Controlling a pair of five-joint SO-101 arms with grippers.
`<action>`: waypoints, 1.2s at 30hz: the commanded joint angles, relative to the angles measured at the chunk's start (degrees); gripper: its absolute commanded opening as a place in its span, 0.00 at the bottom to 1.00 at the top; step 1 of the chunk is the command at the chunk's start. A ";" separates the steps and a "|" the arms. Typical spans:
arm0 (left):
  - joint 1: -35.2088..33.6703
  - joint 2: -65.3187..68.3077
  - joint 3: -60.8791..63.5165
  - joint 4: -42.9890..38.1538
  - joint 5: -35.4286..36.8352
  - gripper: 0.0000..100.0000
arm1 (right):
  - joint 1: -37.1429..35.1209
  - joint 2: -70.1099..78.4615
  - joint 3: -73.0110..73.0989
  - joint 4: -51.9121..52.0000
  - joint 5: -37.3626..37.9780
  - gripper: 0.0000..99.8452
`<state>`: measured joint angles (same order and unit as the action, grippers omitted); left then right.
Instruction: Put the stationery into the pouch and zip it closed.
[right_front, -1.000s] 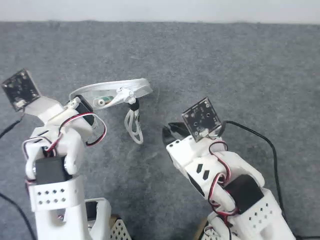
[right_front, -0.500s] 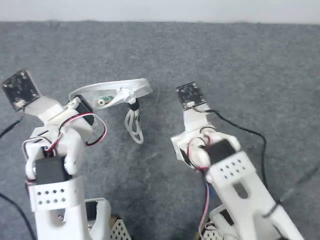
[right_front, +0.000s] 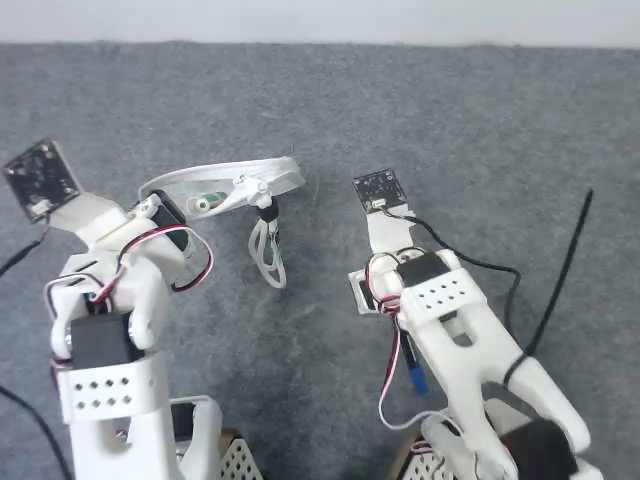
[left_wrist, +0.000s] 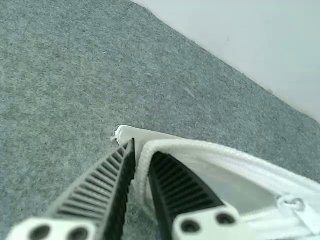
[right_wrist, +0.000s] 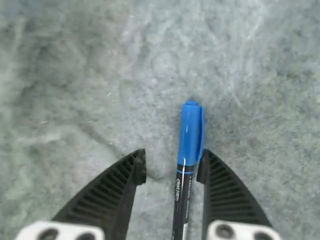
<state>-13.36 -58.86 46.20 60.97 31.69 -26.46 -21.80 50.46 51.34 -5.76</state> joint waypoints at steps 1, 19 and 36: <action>-0.09 0.62 -0.04 -1.76 0.70 0.01 | 0.84 1.36 -2.20 -2.68 2.81 0.17; -0.09 0.44 -0.04 -1.58 0.70 0.01 | 4.79 17.80 -7.47 -7.16 2.90 0.06; -0.09 0.62 -0.04 -1.58 0.70 0.01 | 1.54 14.90 -10.55 5.41 4.22 0.01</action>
<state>-13.36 -58.86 46.20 60.97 31.69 -23.03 -3.87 43.60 53.27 -2.42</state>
